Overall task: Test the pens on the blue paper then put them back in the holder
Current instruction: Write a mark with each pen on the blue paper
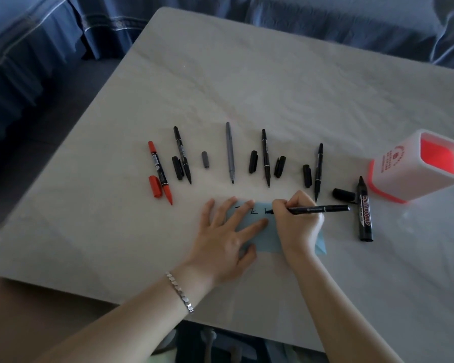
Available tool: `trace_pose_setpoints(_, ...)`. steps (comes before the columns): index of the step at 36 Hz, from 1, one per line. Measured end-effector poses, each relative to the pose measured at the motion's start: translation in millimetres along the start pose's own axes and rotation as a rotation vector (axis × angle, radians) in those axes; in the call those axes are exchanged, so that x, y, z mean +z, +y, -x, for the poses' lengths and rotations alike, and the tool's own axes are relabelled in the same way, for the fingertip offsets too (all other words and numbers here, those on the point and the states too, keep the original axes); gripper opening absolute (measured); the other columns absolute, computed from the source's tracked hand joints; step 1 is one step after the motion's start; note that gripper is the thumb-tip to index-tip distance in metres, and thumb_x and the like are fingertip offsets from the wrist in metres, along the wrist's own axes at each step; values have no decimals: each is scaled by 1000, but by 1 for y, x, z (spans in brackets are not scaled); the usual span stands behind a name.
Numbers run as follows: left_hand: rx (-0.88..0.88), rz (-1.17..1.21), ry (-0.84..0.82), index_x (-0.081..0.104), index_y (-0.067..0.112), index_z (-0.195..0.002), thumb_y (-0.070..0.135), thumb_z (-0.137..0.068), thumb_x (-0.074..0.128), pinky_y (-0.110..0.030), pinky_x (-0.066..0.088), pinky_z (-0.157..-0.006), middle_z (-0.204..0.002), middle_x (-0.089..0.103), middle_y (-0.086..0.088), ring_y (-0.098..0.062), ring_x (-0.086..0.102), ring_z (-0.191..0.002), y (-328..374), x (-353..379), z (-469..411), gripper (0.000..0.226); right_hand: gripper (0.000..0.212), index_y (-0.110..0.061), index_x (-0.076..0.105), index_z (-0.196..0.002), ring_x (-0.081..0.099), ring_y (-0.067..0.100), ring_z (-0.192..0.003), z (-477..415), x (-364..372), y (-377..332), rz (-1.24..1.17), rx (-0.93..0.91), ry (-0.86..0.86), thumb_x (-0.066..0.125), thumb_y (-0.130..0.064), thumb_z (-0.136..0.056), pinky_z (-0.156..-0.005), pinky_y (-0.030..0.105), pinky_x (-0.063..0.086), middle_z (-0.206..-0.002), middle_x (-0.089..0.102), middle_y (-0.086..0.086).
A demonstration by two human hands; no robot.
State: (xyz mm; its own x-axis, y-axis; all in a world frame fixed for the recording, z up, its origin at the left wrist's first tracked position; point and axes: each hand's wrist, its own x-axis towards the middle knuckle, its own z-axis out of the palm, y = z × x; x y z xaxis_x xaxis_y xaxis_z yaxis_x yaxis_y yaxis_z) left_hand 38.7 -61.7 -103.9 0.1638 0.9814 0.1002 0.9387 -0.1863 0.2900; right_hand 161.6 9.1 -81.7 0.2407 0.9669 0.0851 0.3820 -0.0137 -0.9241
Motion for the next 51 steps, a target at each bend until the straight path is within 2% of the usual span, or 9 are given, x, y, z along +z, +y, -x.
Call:
trace_pose_setpoints(17,-2,-26,-28,55,36,-123,44,-80,39,-54,15,-103,-137,51,-6,-30,29,-127,0,-1,0,47,36,-11,34,-48,31,5,-41,0,-2,-1,-12,6,-52,59,5,-68,-42,13,26,-45,30,-1)
trace_pose_setpoints(22,-3,-23,-24,55,36,-123,44,-78,40,-54,15,-103,-137,51,-6,-30,30,-128,0,-1,0,47,38,-12,33,-47,30,5,-41,1,-1,-1,-13,19,-62,60,5,-68,-42,13,26,-43,29,-7)
trace_pose_setpoints(31,3,-8,-15,57,36,-121,43,-78,41,-54,17,-103,-137,51,-7,-30,30,-127,-1,-1,0,47,44,-19,25,-46,30,7,-41,-2,-2,5,35,35,48,57,2,-66,-42,16,25,-39,37,-8)
trace_pose_setpoints(35,3,-8,-24,57,36,-121,43,-78,41,-53,17,-102,-137,51,-6,-30,31,-127,-1,-2,0,46,39,-16,31,-48,32,4,-41,-3,-3,3,-37,83,87,58,3,-70,-43,13,26,-42,32,-7)
trace_pose_setpoints(40,13,-17,-41,55,35,-122,43,-79,40,-54,18,-102,-137,51,-5,-30,32,-127,-1,-3,1,46,24,-17,47,-62,44,1,-37,-10,-11,-5,-136,186,67,64,-10,-78,-44,13,38,-47,50,-1)
trace_pose_setpoints(43,3,-21,-46,54,35,-121,43,-81,39,-53,19,-103,-136,51,-5,-30,33,-127,0,-5,1,44,36,-14,52,-55,45,2,-31,-27,-29,-19,36,153,-28,64,-35,-82,-42,15,36,-33,50,-4)
trace_pose_setpoints(45,1,-18,-51,54,36,-122,45,-82,39,-54,17,-103,-137,50,-5,-29,33,-129,-1,-6,2,44,52,-13,50,-48,45,10,-35,-42,-44,-34,192,104,-91,51,-45,-88,-43,22,34,-36,49,-1)
trace_pose_setpoints(47,2,-9,-54,54,37,-122,48,-83,38,-54,16,-103,-139,48,-3,-28,30,-130,-1,-6,2,44,57,-12,49,-46,43,15,-42,-57,-57,-49,294,107,-152,41,-46,-92,-46,26,34,-45,48,2)
trace_pose_setpoints(51,1,12,-55,57,37,-120,50,-82,40,-54,16,-103,-139,49,-2,-28,29,-130,-2,-6,2,44,39,-11,59,-62,44,18,-47,-82,-68,-63,456,66,-287,47,-34,-91,-46,23,32,-50,49,1)
